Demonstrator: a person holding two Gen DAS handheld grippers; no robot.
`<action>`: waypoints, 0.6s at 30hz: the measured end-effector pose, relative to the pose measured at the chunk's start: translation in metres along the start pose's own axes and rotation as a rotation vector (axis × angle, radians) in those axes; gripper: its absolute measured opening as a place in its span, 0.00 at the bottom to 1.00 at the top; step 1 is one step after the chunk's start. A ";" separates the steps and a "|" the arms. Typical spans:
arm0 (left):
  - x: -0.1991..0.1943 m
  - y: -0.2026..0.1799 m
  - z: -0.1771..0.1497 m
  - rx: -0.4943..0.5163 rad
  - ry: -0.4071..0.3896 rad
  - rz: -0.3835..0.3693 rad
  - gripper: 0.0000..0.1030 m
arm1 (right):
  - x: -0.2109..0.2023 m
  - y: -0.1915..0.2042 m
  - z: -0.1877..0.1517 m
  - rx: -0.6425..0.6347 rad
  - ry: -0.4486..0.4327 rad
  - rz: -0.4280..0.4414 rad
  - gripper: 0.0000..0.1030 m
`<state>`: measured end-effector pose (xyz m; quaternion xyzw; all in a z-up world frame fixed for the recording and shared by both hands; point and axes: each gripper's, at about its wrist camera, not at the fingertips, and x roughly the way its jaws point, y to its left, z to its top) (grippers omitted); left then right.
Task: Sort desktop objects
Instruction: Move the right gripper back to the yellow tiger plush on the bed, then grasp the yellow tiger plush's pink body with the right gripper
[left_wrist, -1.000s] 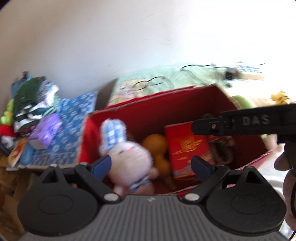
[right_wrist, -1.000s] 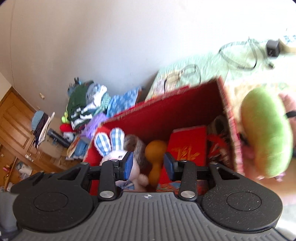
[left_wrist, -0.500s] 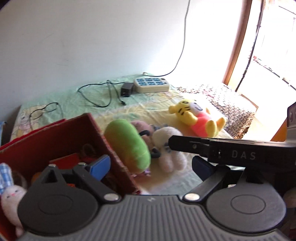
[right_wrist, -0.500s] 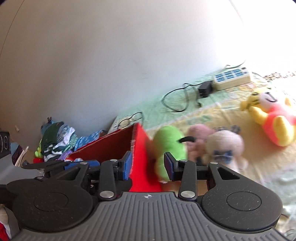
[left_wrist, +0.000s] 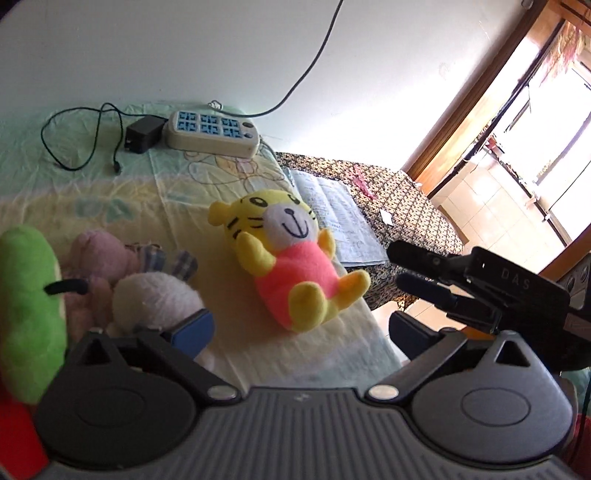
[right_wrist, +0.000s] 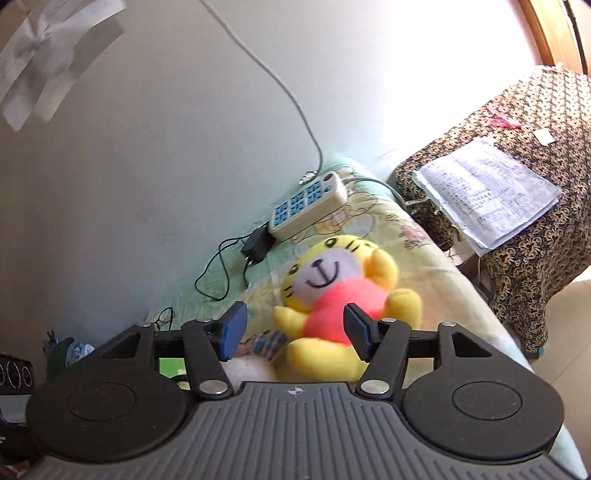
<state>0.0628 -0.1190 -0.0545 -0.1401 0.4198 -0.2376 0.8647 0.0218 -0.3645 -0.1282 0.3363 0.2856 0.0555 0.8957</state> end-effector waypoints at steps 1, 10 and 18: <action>0.011 -0.002 0.004 -0.019 0.002 0.002 0.99 | 0.003 -0.013 0.006 0.030 0.011 -0.001 0.62; 0.091 0.007 0.032 -0.213 0.071 0.039 0.99 | 0.058 -0.086 0.032 0.162 0.115 0.067 0.66; 0.121 0.005 0.037 -0.198 0.073 0.136 0.94 | 0.104 -0.101 0.030 0.221 0.244 0.173 0.66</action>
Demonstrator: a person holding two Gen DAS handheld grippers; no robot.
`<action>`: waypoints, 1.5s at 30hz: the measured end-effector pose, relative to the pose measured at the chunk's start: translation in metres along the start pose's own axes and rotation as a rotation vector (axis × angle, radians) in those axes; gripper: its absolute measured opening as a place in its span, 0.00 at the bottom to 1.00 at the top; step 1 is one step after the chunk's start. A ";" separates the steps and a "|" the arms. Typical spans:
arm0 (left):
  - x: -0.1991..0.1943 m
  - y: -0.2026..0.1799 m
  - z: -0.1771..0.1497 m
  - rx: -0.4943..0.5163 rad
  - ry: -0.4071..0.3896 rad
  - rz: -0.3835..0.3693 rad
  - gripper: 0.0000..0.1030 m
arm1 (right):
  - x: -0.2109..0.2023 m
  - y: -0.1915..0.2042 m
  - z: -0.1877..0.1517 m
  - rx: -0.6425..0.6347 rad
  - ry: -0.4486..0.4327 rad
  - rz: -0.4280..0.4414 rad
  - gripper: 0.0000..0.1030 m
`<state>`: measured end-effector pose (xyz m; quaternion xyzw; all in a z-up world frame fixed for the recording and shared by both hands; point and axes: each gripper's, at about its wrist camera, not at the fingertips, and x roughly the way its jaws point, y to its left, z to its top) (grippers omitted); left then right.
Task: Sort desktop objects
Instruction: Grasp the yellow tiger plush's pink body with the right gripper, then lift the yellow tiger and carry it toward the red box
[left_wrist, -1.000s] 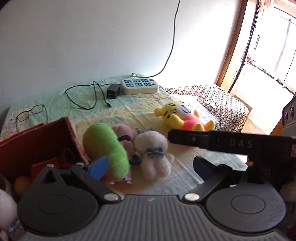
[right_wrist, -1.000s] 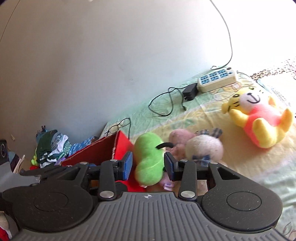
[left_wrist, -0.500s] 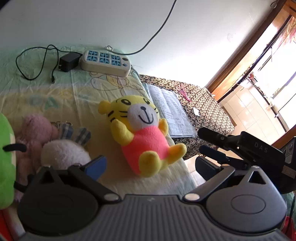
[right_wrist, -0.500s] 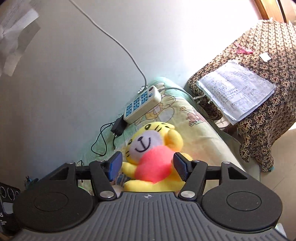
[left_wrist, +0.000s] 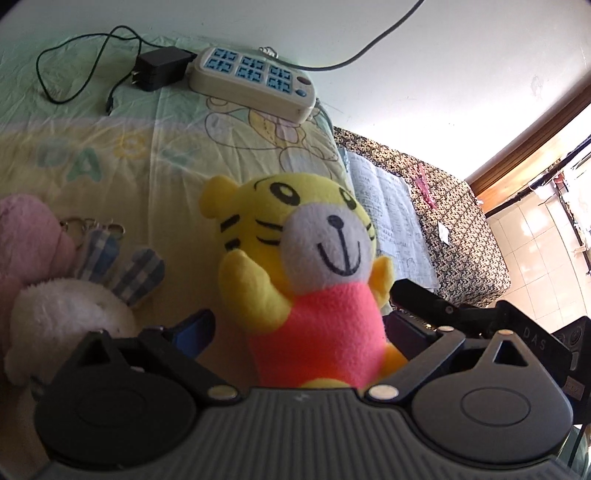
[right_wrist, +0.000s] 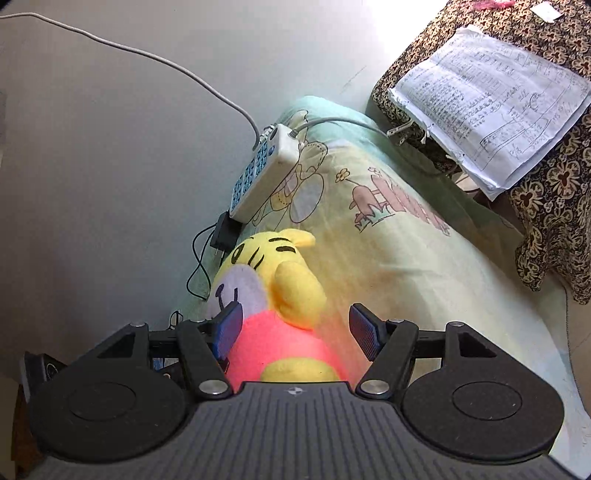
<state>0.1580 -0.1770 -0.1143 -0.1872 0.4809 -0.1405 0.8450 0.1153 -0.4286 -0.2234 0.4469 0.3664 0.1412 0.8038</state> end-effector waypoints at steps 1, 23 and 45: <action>0.002 -0.002 0.002 0.018 -0.003 0.008 0.88 | 0.005 0.001 -0.001 -0.007 0.016 0.007 0.66; -0.040 -0.004 -0.029 0.089 0.047 -0.134 0.60 | -0.016 0.010 -0.032 0.108 0.113 0.126 0.47; -0.283 0.171 -0.044 0.209 -0.252 -0.140 0.61 | 0.020 0.250 -0.187 -0.283 -0.005 0.239 0.47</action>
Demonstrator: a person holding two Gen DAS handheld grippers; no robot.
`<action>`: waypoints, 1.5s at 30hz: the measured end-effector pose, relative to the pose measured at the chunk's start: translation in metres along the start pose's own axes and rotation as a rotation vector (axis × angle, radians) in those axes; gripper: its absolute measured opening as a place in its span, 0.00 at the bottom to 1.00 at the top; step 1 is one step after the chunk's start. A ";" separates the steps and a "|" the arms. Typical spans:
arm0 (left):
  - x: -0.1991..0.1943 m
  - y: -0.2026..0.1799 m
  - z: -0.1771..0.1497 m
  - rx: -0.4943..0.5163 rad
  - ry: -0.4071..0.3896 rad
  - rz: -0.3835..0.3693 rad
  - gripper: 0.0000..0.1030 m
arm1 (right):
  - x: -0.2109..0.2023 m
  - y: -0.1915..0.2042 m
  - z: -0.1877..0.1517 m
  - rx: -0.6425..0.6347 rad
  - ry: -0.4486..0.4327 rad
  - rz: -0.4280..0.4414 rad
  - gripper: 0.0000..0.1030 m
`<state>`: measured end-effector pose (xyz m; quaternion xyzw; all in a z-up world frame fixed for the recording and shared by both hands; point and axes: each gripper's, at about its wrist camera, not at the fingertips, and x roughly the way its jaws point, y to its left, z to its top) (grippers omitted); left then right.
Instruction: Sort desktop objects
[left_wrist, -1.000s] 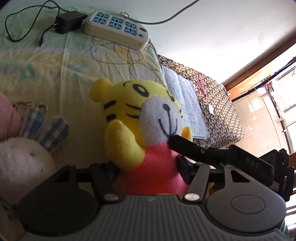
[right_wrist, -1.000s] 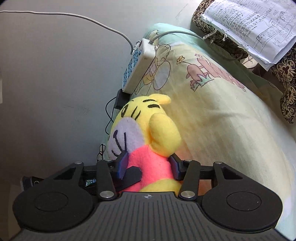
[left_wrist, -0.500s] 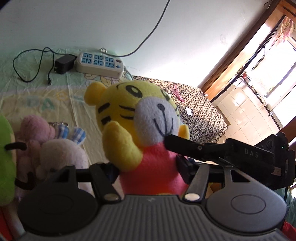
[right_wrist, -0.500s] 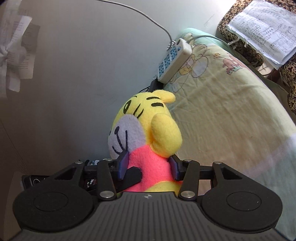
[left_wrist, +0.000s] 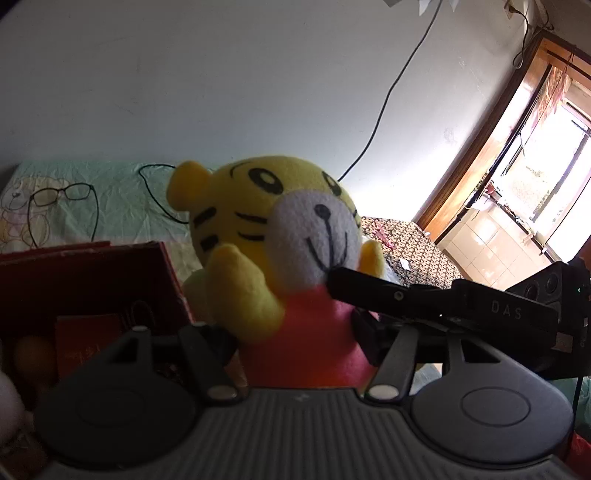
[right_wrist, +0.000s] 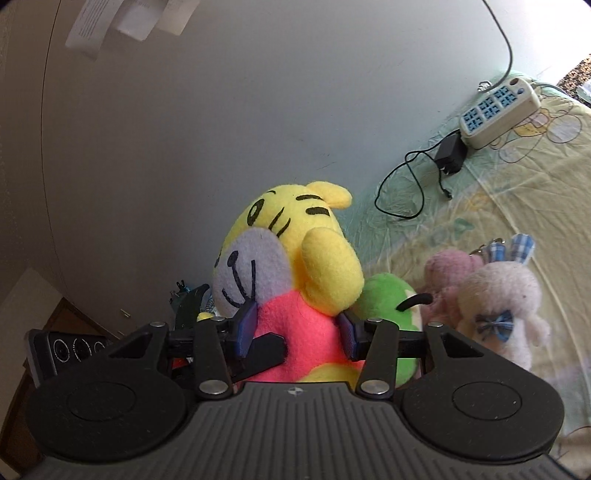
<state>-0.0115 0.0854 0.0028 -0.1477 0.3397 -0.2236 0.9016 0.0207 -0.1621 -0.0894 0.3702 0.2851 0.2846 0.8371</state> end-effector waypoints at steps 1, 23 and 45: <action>-0.005 0.009 0.000 -0.008 -0.002 0.000 0.63 | 0.007 0.007 -0.005 -0.011 -0.003 -0.005 0.47; -0.028 0.111 -0.015 -0.055 0.023 0.035 0.78 | 0.072 0.089 -0.061 -0.354 -0.051 -0.363 0.37; 0.021 0.123 -0.024 0.036 0.189 0.282 0.55 | 0.103 0.063 -0.075 -0.198 0.069 -0.400 0.37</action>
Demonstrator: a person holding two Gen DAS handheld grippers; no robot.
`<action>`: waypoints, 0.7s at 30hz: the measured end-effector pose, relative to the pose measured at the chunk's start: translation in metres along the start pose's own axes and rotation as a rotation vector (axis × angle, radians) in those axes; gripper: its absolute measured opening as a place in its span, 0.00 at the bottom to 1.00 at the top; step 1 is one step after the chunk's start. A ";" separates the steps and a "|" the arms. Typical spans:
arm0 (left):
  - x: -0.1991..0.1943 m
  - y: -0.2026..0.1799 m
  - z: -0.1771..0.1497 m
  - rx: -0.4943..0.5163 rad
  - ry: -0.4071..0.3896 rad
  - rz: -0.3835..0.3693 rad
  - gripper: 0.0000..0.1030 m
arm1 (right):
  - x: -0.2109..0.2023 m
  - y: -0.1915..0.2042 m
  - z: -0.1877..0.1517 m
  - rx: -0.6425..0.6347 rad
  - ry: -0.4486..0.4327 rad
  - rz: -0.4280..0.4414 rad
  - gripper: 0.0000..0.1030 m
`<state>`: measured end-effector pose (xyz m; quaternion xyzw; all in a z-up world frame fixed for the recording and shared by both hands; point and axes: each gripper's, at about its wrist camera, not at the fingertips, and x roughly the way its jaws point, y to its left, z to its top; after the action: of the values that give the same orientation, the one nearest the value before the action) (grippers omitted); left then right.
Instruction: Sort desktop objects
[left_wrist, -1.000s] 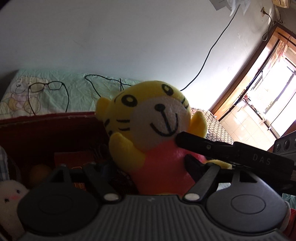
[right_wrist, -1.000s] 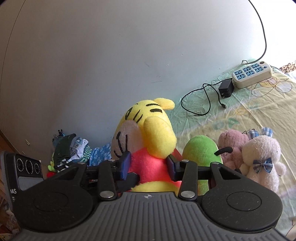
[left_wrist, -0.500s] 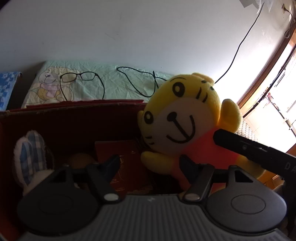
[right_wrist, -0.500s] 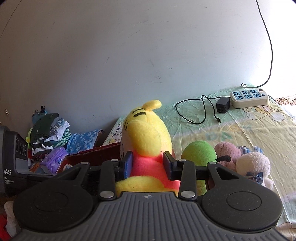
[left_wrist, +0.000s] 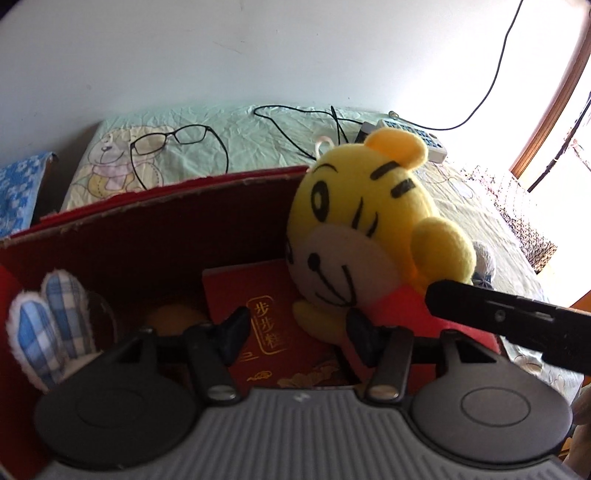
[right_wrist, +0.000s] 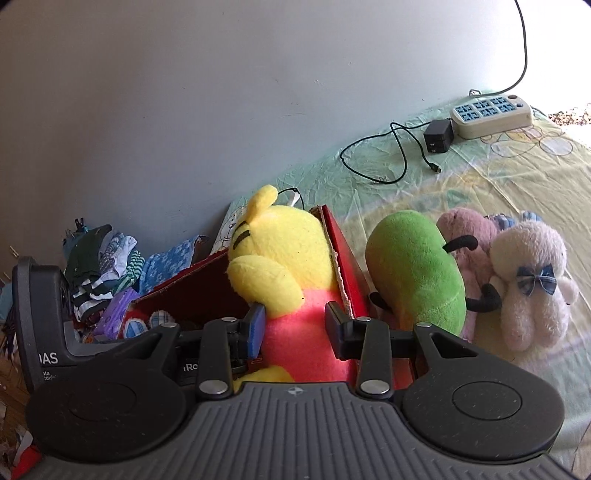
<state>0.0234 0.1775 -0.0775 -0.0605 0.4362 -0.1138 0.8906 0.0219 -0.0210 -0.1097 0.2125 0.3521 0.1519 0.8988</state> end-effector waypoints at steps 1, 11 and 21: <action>0.003 -0.002 0.001 0.009 0.008 0.004 0.54 | 0.003 0.000 -0.001 -0.007 0.006 -0.006 0.37; 0.014 0.002 0.004 -0.017 0.079 -0.017 0.51 | 0.007 0.005 -0.003 -0.070 -0.009 -0.026 0.37; 0.015 -0.003 0.003 -0.017 0.094 0.057 0.52 | 0.007 0.005 -0.002 -0.097 -0.013 -0.007 0.44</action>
<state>0.0339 0.1710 -0.0863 -0.0503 0.4801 -0.0875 0.8714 0.0248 -0.0129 -0.1131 0.1687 0.3390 0.1641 0.9109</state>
